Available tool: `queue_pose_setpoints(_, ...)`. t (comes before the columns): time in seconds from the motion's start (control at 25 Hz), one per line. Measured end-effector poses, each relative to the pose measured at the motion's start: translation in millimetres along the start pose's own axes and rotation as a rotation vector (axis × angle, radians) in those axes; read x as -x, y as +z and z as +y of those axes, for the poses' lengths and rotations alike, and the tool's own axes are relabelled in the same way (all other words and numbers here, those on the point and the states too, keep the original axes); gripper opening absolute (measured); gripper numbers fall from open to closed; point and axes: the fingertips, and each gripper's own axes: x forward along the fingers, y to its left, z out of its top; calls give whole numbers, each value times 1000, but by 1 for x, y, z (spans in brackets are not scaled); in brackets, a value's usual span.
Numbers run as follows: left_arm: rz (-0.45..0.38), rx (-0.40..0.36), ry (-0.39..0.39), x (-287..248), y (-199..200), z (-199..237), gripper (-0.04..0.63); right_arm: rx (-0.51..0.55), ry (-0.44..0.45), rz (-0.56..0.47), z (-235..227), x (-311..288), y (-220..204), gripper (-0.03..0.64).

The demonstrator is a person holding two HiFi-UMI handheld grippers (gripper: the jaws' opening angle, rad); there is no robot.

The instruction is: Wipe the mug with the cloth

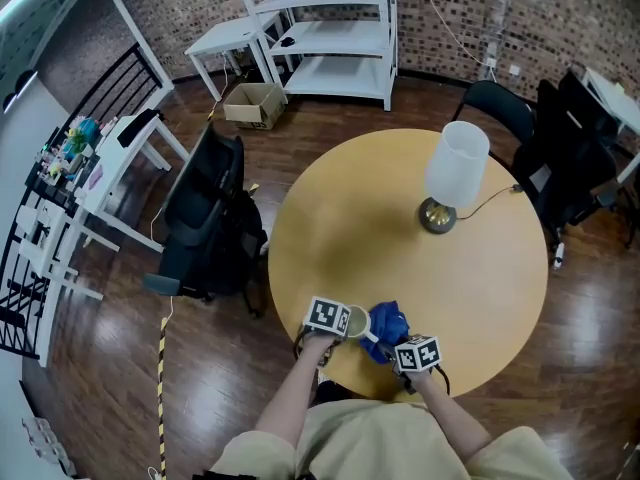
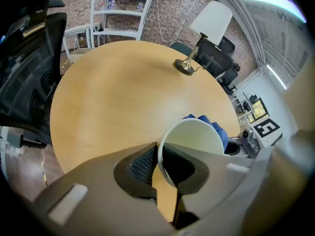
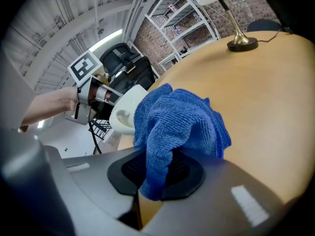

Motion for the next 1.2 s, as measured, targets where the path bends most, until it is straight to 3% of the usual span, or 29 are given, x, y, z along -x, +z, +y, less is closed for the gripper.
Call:
queue_pose_setpoints(0.12, -4, 23, 16, 1, -2, -3, 28, -18, -52, -25, -8, 23, 7, 49)
queue_pose_setpoints(0.32, -9, 5, 66, -1, -3, -12, 37, -45, -125, -187, -20, 83, 41, 51)
queue_pose_setpoints(0.52, -59, 9, 89, 3, -3, -15, 49, 15, -169, -302, -12, 128, 80, 51)
queue_pose_setpoints(0.6, -111, 27, 65, 12, 1, -17, 105, 56, -176, -346, -4, 142, 100, 51)
queue_pose_setpoints(0.76, -288, 67, 15, 56, 27, -22, 189, 176, -214, -429, 18, 166, 147, 51)
queue_pose_setpoints(0.88, -460, 45, -9, 107, 61, -28, 215, 305, -306, -502, 42, 189, 190, 52)
queue_pose_setpoints(1.04, -721, -75, 9, 176, 109, -42, 239, 458, -376, -638, 85, 223, 241, 52)
queue_pose_setpoints(1.2, -990, -223, 74, 253, 146, -70, 261, 518, -416, -750, 114, 251, 271, 52)
